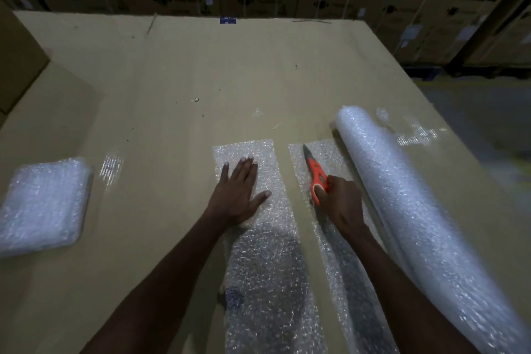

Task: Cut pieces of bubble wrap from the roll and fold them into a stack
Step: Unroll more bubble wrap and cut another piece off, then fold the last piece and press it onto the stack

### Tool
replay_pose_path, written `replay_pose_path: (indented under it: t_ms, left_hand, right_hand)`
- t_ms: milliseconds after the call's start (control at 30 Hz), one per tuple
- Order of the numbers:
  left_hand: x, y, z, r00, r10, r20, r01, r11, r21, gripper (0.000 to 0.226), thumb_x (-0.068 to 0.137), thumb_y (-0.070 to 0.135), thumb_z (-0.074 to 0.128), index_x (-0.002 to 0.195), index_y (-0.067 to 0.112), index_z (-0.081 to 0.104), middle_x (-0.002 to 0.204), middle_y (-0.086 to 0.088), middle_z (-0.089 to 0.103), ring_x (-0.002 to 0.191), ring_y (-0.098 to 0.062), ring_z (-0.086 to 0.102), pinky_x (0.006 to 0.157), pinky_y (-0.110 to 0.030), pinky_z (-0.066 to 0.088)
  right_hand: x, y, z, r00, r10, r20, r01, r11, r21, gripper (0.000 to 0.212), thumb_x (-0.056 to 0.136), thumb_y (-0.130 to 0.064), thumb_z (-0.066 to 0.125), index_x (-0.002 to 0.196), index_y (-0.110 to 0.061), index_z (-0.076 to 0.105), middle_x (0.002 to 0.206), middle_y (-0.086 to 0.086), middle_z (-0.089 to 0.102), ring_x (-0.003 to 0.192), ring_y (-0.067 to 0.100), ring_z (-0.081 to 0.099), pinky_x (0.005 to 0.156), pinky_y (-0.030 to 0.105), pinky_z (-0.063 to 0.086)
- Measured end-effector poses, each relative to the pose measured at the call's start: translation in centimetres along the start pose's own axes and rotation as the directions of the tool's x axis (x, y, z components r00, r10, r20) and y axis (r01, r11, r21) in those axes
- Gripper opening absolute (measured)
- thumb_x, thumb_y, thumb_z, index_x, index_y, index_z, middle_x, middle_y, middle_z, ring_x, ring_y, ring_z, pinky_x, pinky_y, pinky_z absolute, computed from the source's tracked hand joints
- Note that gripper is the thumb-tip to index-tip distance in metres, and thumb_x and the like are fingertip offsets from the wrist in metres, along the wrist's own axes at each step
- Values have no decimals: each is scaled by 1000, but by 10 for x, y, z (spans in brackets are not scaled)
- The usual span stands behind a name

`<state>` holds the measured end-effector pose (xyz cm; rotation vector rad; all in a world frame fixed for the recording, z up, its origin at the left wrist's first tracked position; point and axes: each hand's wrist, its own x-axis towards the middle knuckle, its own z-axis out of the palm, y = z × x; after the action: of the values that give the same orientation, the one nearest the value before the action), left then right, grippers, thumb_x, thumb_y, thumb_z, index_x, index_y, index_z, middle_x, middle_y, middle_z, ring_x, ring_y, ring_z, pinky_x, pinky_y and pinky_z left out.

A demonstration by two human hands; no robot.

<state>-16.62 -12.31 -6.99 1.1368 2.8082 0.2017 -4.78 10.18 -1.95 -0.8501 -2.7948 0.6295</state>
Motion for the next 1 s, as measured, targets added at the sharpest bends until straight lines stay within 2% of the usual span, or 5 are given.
replay_pose_path:
  t_ms: [267,500,600,700,1000]
  left_hand:
    - [-80,34,41,972,38,-233,-45,999,-25,68,103,54,37,136,-3,57,145,-22,51,136,-34,49,109,-56,39]
    - [-76,13,31,999,-10,-48,6,995,-99,84,99,62,13,153,1,33,161,-18,27,149,-32,27,119,-58,24]
    - [-60,1,24,999,-33,-9,32,993,-113,89,91,64,1,159,7,10,167,-11,5,154,-24,2,123,-47,0]
    - [-45,-13,21,999,-18,-45,12,991,-132,83,95,60,4,159,8,10,168,-9,5,155,-22,2,124,-47,2]
    - [1,-40,9,998,-24,-60,17,994,-111,81,97,58,6,158,7,15,167,-11,11,154,-25,8,124,-49,8]
  right_hand:
    - [-19,-6,7,1000,-26,-14,21,968,-249,32,98,-33,57,103,-5,72,97,19,71,89,39,68,73,39,50]
    - [-83,-48,31,944,-331,-19,331,944,10,15,91,-4,60,102,2,69,102,24,70,89,39,67,75,41,52]
    - [-101,-61,58,918,-360,168,358,933,40,44,97,-19,44,133,2,58,137,23,59,120,37,59,98,41,48]
    - [-103,-65,76,890,-359,281,380,925,-20,69,98,-35,21,153,2,37,162,24,31,150,37,32,122,49,25]
    - [-61,-77,93,865,-362,349,432,890,-148,86,92,-53,-1,162,-4,10,170,16,2,158,28,1,124,43,-6]
